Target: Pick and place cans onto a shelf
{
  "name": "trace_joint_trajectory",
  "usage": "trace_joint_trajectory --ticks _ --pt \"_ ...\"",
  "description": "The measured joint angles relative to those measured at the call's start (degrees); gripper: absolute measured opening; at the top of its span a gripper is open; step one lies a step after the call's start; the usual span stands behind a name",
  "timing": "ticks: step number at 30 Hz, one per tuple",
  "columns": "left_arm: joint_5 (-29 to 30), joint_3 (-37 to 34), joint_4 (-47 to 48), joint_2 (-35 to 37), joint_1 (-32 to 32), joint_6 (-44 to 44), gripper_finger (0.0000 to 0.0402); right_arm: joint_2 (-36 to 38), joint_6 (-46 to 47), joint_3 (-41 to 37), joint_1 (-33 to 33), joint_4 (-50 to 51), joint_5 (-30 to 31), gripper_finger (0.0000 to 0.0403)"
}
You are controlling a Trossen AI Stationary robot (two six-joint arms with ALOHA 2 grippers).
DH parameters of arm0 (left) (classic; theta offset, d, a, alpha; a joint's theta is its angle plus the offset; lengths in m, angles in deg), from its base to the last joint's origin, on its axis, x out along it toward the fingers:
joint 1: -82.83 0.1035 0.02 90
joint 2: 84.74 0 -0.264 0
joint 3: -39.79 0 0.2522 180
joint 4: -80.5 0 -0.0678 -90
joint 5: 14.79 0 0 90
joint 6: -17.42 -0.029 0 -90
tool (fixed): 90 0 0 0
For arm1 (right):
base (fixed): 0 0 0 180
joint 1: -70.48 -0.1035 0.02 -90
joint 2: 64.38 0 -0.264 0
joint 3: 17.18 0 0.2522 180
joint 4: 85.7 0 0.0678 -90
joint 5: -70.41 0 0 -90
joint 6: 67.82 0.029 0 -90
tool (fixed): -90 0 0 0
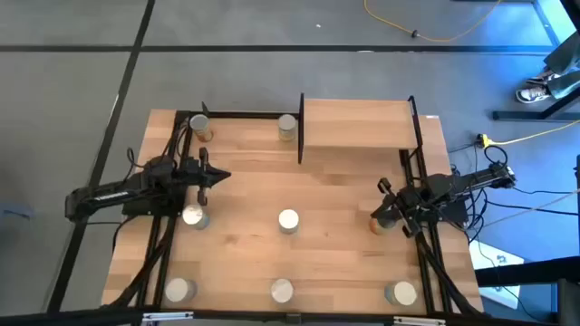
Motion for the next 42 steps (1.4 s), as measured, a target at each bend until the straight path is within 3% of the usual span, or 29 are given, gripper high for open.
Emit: trace_joint_trajectory --ticks 42 --pt "0.02 0.01 -0.02 -0.02 0.01 0.00 0.0000 0.02 -2.82 0.01 -0.01 0.00 0.01 0.0026"
